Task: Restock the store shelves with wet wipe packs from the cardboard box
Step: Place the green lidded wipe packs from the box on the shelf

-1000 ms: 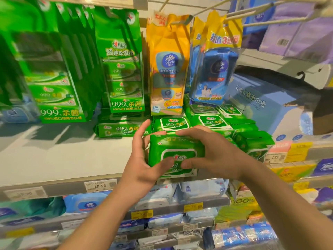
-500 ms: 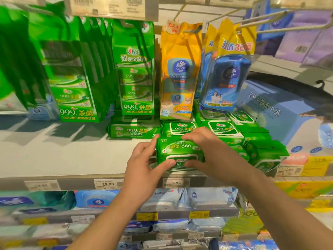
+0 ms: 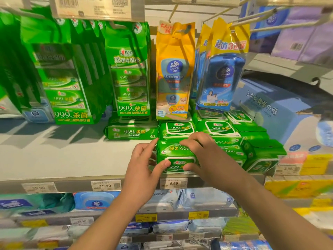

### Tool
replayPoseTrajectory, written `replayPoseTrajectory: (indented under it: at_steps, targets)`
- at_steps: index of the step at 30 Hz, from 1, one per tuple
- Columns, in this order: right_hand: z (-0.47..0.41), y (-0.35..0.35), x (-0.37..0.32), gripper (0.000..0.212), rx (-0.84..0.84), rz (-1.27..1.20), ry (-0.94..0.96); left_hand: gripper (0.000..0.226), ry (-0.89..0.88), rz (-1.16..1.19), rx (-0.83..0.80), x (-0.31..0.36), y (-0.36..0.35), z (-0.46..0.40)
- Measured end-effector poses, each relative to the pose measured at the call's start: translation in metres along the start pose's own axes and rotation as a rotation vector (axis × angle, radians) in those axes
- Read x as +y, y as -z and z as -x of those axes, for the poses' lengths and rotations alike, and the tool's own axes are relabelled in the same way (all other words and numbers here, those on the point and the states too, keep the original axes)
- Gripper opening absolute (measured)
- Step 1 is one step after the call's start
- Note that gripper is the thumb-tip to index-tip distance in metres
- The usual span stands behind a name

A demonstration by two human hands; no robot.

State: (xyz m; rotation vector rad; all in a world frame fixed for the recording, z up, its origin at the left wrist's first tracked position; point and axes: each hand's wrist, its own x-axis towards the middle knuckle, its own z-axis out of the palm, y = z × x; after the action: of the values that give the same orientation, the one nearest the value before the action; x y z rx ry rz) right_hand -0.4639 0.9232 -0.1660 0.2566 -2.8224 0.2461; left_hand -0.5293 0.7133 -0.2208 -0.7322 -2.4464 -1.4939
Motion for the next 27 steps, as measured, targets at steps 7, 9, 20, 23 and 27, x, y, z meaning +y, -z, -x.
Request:
replayPoseTrajectory:
  at_steps: [7, 9, 20, 23, 27]
  targets:
    - [0.004, -0.005, 0.001, 0.073, 0.019, 0.195, 0.035, 0.078, 0.02, -0.173, -0.078, -0.001, -0.009, 0.009]
    - [0.005, -0.005, 0.003, 0.074, 0.025, 0.201, 0.03, 0.078, 0.057, -0.134, -0.05, -0.001, -0.012, 0.008]
    - [0.024, -0.045, -0.005, 0.051, 0.383, 0.059, 0.078, 0.067, 0.016, -0.193, 0.043, 0.007, -0.01, 0.043]
    - [0.024, -0.056, -0.021, 0.048, 0.362, -0.004, 0.107, 0.064, 0.01, -0.22, 0.041, 0.005, -0.001, 0.058]
    - [0.027, -0.058, -0.041, 0.051, 0.355, -0.034, 0.052, 0.058, 0.011, -0.272, 0.076, -0.002, 0.019, 0.086]
